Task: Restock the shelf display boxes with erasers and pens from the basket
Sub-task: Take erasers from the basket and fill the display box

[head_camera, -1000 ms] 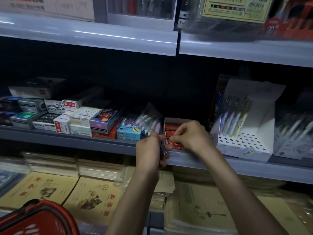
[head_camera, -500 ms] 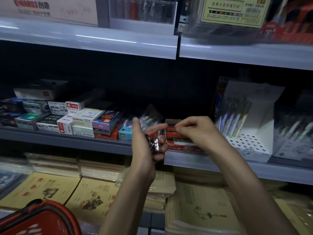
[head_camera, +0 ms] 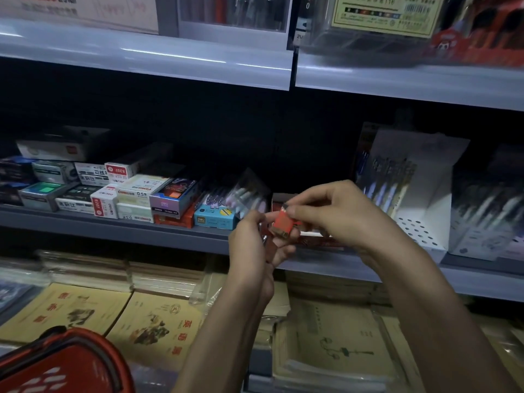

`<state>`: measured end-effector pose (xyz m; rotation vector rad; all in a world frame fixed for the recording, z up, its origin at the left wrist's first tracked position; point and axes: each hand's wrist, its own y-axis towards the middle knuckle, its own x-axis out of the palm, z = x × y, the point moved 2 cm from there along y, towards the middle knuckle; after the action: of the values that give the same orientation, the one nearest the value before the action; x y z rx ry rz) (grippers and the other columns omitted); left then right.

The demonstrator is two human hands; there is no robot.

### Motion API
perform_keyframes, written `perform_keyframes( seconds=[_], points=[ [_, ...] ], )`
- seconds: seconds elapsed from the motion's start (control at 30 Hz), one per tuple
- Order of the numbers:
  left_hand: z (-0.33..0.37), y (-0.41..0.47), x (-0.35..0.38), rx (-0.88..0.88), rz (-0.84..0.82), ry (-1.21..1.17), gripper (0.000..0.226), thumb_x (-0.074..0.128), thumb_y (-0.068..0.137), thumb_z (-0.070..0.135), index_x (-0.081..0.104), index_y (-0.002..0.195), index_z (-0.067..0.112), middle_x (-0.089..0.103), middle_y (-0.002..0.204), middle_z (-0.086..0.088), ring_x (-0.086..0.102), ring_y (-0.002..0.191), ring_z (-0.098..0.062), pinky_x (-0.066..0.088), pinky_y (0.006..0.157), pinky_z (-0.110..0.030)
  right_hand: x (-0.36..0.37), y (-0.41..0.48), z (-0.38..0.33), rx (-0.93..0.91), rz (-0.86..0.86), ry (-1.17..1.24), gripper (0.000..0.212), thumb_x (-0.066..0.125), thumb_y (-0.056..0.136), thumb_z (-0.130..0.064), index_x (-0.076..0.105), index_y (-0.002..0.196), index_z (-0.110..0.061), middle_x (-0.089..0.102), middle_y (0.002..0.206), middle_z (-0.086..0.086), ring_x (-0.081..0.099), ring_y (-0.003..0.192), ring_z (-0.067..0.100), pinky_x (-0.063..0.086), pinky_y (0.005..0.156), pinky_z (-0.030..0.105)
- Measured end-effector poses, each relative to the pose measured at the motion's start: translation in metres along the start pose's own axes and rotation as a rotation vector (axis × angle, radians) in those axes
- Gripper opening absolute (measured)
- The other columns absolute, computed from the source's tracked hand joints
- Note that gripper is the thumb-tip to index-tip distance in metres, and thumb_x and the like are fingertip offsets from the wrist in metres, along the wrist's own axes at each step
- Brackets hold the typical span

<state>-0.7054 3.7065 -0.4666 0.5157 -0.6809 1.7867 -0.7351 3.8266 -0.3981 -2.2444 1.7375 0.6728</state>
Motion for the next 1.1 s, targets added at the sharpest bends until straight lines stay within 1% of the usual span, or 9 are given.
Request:
perform_keyframes(
  seconds=[0.13, 0.3, 0.43, 0.5, 0.57, 0.63, 0.87, 1.0, 1.1],
  points=[
    [0.002, 0.003, -0.006, -0.03, 0.045, -0.053, 0.03, 0.046, 0.102, 0.019, 0.068, 0.107, 0.0, 0.072, 0.083, -0.015, 0.074, 0.066, -0.023, 0.056, 0.049, -0.025, -0.015, 0.006, 0.011, 0.09, 0.037, 0.215, 0.011, 0.074, 0.091, -0.003, 0.077, 0.1, -0.006, 0.078, 0.085, 0.014, 0.072, 0.072, 0.017, 0.055, 0.056, 0.018],
    [0.001, 0.006, -0.009, -0.033, 0.054, -0.031, 0.032, 0.045, 0.103, 0.02, 0.069, 0.109, 0.001, 0.065, 0.064, -0.004, 0.066, 0.054, -0.014, 0.05, 0.045, -0.021, -0.025, 0.017, 0.027, 0.125, 0.114, 0.307, 0.018, 0.074, 0.087, 0.005, 0.076, 0.102, -0.004, 0.078, 0.091, 0.018, 0.078, 0.079, 0.025, 0.062, 0.067, 0.022],
    [0.0, 0.011, -0.014, -0.049, 0.07, 0.029, 0.033, 0.045, 0.101, 0.021, 0.071, 0.11, 0.003, 0.061, 0.065, -0.001, 0.057, 0.049, -0.011, 0.042, 0.04, -0.019, -0.031, 0.031, 0.04, 0.092, 0.224, 0.024, 0.013, 0.078, 0.087, -0.003, 0.076, 0.095, -0.013, 0.078, 0.079, 0.009, 0.076, 0.076, 0.021, 0.063, 0.077, 0.033],
    [-0.001, 0.013, -0.016, -0.054, 0.069, 0.059, 0.033, 0.045, 0.102, 0.022, 0.07, 0.112, 0.003, 0.059, 0.065, -0.001, 0.053, 0.047, -0.009, 0.038, 0.039, -0.018, -0.03, 0.037, 0.046, 0.077, 0.257, -0.109, 0.011, 0.078, 0.087, -0.008, 0.076, 0.088, -0.019, 0.076, 0.075, 0.004, 0.073, 0.072, 0.018, 0.061, 0.072, 0.035],
    [-0.002, 0.014, -0.017, -0.054, 0.071, 0.083, 0.032, 0.046, 0.102, 0.023, 0.07, 0.113, 0.004, 0.058, 0.064, 0.0, 0.049, 0.048, -0.009, 0.035, 0.038, -0.018, -0.023, 0.042, 0.053, 0.06, 0.24, -0.192, 0.013, 0.078, 0.089, -0.011, 0.076, 0.083, -0.023, 0.075, 0.079, 0.0, 0.07, 0.076, 0.016, 0.057, 0.07, 0.033],
    [-0.003, 0.016, -0.017, -0.056, 0.084, 0.102, 0.029, 0.047, 0.102, 0.023, 0.068, 0.113, 0.006, 0.057, 0.065, -0.001, 0.046, 0.048, -0.009, 0.033, 0.038, -0.018, -0.014, 0.047, 0.058, 0.053, 0.199, -0.267, 0.011, 0.078, 0.089, -0.015, 0.078, 0.084, -0.025, 0.074, 0.085, -0.003, 0.07, 0.083, 0.016, 0.059, 0.075, 0.034],
    [-0.009, 0.022, -0.018, -0.101, 0.059, 0.126, 0.024, 0.047, 0.103, 0.022, 0.062, 0.116, 0.008, 0.053, 0.066, -0.001, 0.039, 0.044, -0.008, 0.026, 0.034, -0.018, 0.002, 0.052, 0.062, 0.116, 0.08, -0.424, 0.008, 0.077, 0.091, -0.025, 0.083, 0.094, -0.02, 0.074, 0.095, -0.002, 0.067, 0.094, 0.013, 0.052, 0.082, 0.029],
    [-0.012, 0.025, -0.018, -0.111, 0.052, 0.134, 0.025, 0.047, 0.102, 0.022, 0.062, 0.118, 0.008, 0.053, 0.065, 0.0, 0.039, 0.044, -0.008, 0.025, 0.033, -0.018, 0.01, 0.052, 0.06, 0.14, 0.134, -0.497, 0.008, 0.084, 0.084, -0.023, 0.077, 0.089, -0.021, 0.069, 0.095, -0.005, 0.063, 0.091, 0.013, 0.048, 0.077, 0.028],
    [-0.012, 0.026, -0.02, -0.121, 0.045, 0.144, 0.023, 0.047, 0.102, 0.022, 0.063, 0.113, 0.01, 0.052, 0.066, 0.0, 0.038, 0.046, -0.008, 0.024, 0.034, -0.018, 0.007, 0.053, 0.06, 0.154, 0.195, -0.499, 0.012, 0.081, 0.085, -0.012, 0.074, 0.08, -0.02, 0.071, 0.089, -0.002, 0.067, 0.089, 0.016, 0.05, 0.072, 0.027]
  ],
)
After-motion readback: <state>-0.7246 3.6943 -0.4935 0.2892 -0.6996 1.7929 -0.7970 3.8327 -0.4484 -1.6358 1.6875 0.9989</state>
